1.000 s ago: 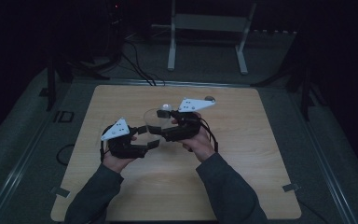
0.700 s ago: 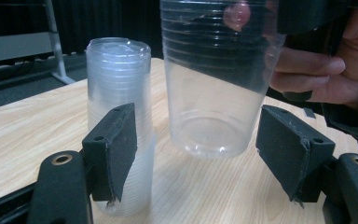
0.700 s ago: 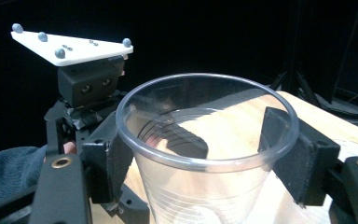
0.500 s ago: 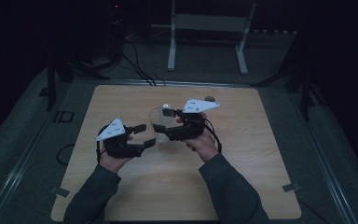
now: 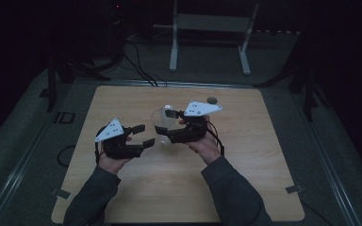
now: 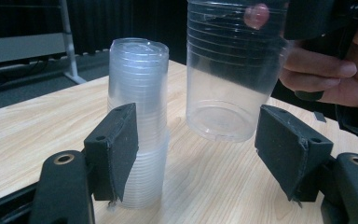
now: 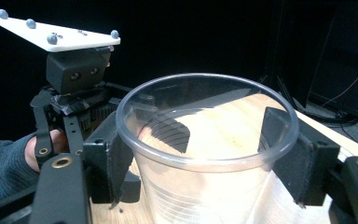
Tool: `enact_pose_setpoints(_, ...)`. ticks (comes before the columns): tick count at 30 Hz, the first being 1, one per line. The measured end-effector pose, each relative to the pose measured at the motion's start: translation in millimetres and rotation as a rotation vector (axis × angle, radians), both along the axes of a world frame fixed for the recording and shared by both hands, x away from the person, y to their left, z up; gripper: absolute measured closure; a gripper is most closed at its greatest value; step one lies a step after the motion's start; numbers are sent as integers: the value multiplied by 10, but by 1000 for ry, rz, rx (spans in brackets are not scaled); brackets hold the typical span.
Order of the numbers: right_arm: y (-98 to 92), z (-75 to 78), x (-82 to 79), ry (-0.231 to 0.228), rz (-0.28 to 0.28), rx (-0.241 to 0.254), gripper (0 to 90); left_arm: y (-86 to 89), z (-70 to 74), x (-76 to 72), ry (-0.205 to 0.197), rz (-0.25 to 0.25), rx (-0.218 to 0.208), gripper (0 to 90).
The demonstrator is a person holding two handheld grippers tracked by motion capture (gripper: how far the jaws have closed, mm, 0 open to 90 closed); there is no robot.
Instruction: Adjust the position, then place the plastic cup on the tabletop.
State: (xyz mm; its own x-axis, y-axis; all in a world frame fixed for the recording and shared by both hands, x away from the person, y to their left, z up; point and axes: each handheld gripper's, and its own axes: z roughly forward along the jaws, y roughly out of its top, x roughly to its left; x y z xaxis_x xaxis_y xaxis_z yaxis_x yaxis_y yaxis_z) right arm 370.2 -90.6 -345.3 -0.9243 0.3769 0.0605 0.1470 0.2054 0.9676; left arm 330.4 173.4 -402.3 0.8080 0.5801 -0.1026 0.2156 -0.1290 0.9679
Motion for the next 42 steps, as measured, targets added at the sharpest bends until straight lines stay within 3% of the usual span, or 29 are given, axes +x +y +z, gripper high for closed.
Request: enact_pose_setpoints(42,-215,-137,-34,-33,-93,-21,275,-3,-6,-12,1,6,5,305)
